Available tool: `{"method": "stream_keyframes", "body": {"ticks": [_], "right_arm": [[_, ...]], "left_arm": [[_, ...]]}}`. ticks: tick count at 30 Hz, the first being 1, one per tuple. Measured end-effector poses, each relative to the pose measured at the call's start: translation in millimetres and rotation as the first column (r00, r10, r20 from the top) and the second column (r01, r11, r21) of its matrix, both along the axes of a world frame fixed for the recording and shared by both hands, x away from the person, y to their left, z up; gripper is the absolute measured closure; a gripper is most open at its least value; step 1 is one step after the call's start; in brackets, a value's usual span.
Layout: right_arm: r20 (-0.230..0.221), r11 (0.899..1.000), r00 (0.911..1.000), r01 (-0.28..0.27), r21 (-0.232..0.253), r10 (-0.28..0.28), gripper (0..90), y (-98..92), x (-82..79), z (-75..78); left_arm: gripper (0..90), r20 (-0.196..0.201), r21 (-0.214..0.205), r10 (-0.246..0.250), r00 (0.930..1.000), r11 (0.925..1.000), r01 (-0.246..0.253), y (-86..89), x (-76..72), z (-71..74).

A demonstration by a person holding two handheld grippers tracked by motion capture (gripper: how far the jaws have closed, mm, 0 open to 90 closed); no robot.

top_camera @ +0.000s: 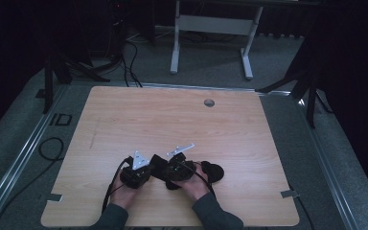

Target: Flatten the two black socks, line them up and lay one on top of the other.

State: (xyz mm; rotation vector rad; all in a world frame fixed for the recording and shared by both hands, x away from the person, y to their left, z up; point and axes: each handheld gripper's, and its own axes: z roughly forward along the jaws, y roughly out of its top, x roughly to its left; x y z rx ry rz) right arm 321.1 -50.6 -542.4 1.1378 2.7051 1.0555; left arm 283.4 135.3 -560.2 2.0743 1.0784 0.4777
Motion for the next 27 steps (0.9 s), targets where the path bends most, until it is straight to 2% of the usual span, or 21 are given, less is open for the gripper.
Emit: {"method": "stream_keyframes", "body": {"ticks": [3,6,10,14,16,20,22,27], "right_arm": [[0.022,1.000,0.9997,-0.007,0.024,0.006,70.5,-5.8,-1.6,8.7],[0.064,1.000,0.9979,0.004,0.023,-0.006,68.4,-15.7,-3.2,20.5],[0.107,0.998,0.9931,0.045,0.036,-0.049,66.8,-39.9,-4.5,36.3],[0.137,0.993,0.9844,0.105,0.047,-0.111,66.5,-69.9,-7.7,46.5],[0.145,0.990,0.9794,0.138,0.034,-0.141,65.8,-82.8,-8.3,48.3],[0.142,0.982,0.9716,0.186,0.042,-0.190,63.5,-106.7,-11.1,48.1],[0.149,0.977,0.9651,0.214,0.026,-0.215,63.5,-116.4,-12.4,45.2],[0.129,0.956,0.9486,0.294,-0.017,-0.289,63.7,-135.5,-10.7,33.3]], "left_arm": [[86.7,-0.010,-0.009,0.005,0.9999,0.9999,-0.005,0.5,0.5,-0.1],[86.8,-0.011,-0.010,0.008,0.9999,0.9999,-0.008,0.2,0.1,-0.2],[86.9,-0.014,-0.016,0.011,0.9998,0.9998,-0.011,0.3,-0.1,-0.5],[87.0,-0.017,-0.017,0.009,0.9998,0.9998,-0.009,0.7,0.0,-0.5],[86.9,-0.016,-0.016,0.008,0.9998,0.9998,-0.009,0.8,-0.1,-0.5],[86.9,-0.017,-0.023,0.011,0.9998,0.9997,-0.011,1.1,0.3,-0.6],[86.9,-0.019,-0.026,0.012,0.9997,0.9996,-0.012,1.3,0.3,-0.6],[86.9,-0.021,-0.024,0.011,0.9997,0.9997,-0.011,1.4,0.3,-0.3]]}}
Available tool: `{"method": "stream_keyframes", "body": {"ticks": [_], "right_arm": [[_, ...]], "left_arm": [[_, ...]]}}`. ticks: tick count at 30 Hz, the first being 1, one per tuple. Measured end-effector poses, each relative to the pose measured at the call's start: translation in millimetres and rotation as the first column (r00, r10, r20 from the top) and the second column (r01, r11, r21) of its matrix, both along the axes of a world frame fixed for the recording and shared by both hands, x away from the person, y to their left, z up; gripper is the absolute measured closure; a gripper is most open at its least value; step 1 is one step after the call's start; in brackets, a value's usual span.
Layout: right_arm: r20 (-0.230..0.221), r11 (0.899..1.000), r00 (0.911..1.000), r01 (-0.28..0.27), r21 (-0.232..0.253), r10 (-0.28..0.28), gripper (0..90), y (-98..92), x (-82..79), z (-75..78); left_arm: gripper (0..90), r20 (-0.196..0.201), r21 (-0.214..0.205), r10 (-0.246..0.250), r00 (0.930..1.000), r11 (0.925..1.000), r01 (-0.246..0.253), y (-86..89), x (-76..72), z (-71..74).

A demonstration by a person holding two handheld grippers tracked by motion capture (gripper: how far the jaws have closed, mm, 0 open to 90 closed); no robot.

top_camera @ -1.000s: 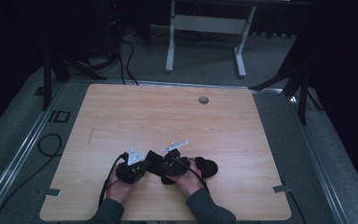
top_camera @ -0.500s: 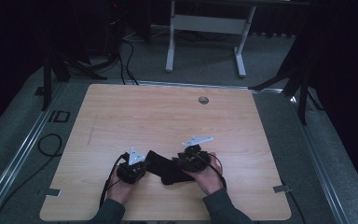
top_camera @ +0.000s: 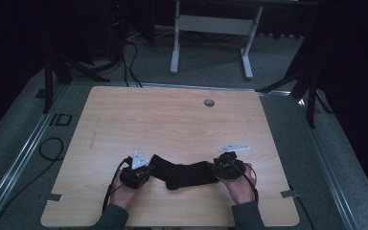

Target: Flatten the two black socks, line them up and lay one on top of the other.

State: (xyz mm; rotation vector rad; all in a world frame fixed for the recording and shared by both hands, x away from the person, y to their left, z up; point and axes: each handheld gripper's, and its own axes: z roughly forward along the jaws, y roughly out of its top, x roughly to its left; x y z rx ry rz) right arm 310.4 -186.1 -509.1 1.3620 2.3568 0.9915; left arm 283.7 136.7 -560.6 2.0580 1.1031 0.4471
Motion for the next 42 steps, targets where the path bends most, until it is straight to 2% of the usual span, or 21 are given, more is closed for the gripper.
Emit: {"method": "stream_keyframes", "body": {"ticks": [5,10,12,14,16,19,27,42], "right_arm": [[-0.046,1.000,0.9988,0.014,0.007,-0.014,62.1,-7.6,0.5,-13.6],[-0.101,0.998,0.9948,0.016,0.056,-0.010,61.5,-7.9,4.6,-21.9],[-0.103,0.998,0.9946,0.018,0.061,-0.011,64.7,-7.9,5.2,-24.2],[-0.110,0.998,0.9938,0.019,0.063,-0.012,72.6,-8.1,4.9,-25.2],[-0.102,0.998,0.9947,0.019,0.053,-0.013,81.1,-7.8,3.6,-25.6],[-0.085,0.999,0.9962,0.020,0.045,-0.016,85.4,-7.6,2.1,-23.9],[-0.041,0.998,0.9989,0.023,0.052,-0.021,86.0,-13.3,-2.3,-12.4],[-0.033,0.996,0.9983,0.051,0.074,-0.049,85.9,-31.6,-4.7,-2.6]], "left_arm": [[86.9,-0.001,0.000,0.000,1.0000,1.0000,0.000,-0.1,0.2,0.1],[86.9,-0.001,0.001,0.000,1.0000,1.0000,0.000,-0.1,0.2,0.2],[86.9,-0.002,0.000,0.000,1.0000,1.0000,0.000,-0.1,0.3,0.2],[86.9,-0.002,0.000,0.000,1.0000,1.0000,0.000,-0.2,0.4,0.2],[86.9,-0.001,0.001,0.001,1.0000,1.0000,-0.001,-0.4,0.4,0.2],[86.9,0.000,0.003,0.001,1.0000,1.0000,-0.001,-0.6,0.2,0.2],[86.7,-0.002,0.001,-0.001,1.0000,1.0000,0.001,-0.2,0.3,0.3],[85.8,-0.019,-0.003,-0.011,0.9998,0.9999,0.011,0.6,-0.9,1.2]]}}
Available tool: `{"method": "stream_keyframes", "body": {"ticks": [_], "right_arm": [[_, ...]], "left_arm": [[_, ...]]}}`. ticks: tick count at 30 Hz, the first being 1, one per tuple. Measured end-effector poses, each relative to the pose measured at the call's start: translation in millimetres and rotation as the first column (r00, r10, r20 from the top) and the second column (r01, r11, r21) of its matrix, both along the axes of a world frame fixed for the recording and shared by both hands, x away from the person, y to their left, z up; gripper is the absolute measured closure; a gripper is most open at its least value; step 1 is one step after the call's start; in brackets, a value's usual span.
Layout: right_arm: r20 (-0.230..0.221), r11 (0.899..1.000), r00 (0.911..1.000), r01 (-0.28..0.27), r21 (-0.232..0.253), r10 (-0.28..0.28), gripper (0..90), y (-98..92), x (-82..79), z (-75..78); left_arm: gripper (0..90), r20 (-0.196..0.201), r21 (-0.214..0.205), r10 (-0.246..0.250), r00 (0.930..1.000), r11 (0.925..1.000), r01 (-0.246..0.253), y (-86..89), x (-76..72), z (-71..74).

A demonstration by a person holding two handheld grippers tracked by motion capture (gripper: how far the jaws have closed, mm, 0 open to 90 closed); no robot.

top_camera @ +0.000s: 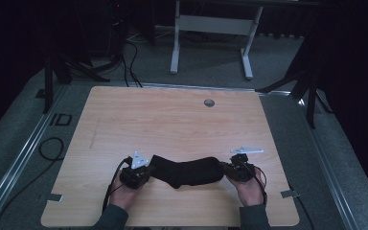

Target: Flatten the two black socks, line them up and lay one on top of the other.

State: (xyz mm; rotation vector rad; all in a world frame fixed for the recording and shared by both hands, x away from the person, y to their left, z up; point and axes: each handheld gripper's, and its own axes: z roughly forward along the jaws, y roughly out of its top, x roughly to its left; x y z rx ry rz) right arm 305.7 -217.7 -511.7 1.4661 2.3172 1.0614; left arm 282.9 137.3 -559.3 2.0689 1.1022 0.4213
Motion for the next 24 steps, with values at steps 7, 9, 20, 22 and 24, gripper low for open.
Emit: {"method": "stream_keyframes", "body": {"ticks": [7,9,20,22,24], "right_arm": [[-0.051,1.000,0.9986,-0.019,-0.022,0.018,85.4,1.8,1.4,-9.5],[-0.065,0.999,0.9978,-0.017,-0.036,0.014,85.2,2.6,3.1,-15.9],[-0.064,0.999,0.9976,0.022,-0.035,-0.024,84.6,-3.6,12.5,-34.4],[-0.052,0.999,0.9981,0.031,-0.031,-0.033,84.0,-5.1,14.5,-35.2],[-0.048,0.999,0.9982,0.036,-0.020,-0.037,76.8,-5.9,15.5,-34.3]], "left_arm": [[84.2,-0.005,-0.003,-0.002,1.0000,1.0000,0.002,-0.6,-1.2,0.5],[83.8,-0.007,-0.001,-0.004,1.0000,1.0000,0.004,-0.6,-1.4,0.7],[83.0,-0.011,-0.004,-0.018,0.9998,0.9998,0.018,-3.7,-3.1,1.1],[81.8,-0.006,-0.005,-0.024,0.9997,0.9997,0.024,-5.0,-3.4,1.1],[78.8,0.001,-0.013,-0.030,0.9995,0.9995,0.030,-5.5,-3.7,1.3]]}}
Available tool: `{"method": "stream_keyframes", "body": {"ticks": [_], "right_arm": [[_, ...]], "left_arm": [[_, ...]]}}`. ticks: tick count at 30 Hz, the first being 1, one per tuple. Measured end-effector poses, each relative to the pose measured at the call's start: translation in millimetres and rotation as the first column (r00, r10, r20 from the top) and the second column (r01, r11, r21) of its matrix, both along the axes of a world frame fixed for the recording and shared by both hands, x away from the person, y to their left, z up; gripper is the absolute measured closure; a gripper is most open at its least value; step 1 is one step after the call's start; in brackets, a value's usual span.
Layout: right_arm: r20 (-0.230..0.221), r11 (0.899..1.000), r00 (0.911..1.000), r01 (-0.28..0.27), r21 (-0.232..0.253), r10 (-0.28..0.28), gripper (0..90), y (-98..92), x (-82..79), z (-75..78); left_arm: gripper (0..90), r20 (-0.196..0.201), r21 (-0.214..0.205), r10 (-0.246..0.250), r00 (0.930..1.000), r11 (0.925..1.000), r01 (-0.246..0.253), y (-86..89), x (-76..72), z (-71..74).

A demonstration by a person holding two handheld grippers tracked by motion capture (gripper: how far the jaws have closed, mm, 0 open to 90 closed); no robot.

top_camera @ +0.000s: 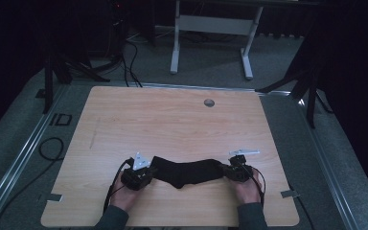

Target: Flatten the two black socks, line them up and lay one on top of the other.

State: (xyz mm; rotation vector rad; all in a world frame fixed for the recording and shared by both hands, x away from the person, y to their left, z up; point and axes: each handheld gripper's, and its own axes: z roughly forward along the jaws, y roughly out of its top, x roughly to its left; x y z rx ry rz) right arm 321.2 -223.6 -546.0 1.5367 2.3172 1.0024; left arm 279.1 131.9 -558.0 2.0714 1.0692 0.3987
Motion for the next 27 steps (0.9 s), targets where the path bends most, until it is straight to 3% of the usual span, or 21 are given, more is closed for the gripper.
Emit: {"method": "stream_keyframes", "body": {"ticks": [2,6,10,16,27], "right_arm": [[0.004,1.000,0.9999,-0.011,0.021,0.011,62.8,-0.7,0.0,3.4],[0.036,0.999,0.9992,-0.017,0.035,0.016,52.3,-2.7,-1.8,12.3],[0.062,1.000,0.9981,-0.007,0.027,0.005,47.9,-6.2,-4.0,18.7],[0.067,1.000,0.9978,0.004,-0.009,-0.004,45.9,-13.0,-4.3,19.7],[0.064,0.998,0.9973,0.040,-0.051,-0.036,43.6,-22.4,-2.4,16.6]], "left_arm": [[74.3,0.010,-0.017,-0.009,0.9999,0.9998,0.009,0.7,-0.3,1.2],[65.3,0.034,-0.034,-0.004,0.9994,0.9994,0.006,2.3,-1.3,5.3],[59.7,0.045,-0.044,0.022,0.9987,0.9988,-0.020,7.5,-1.3,9.4],[55.0,0.015,-0.046,0.091,0.9958,0.9949,-0.090,20.5,2.4,11.5],[53.3,-0.037,-0.070,0.186,0.9818,0.9796,-0.188,39.9,7.2,12.5]]}}
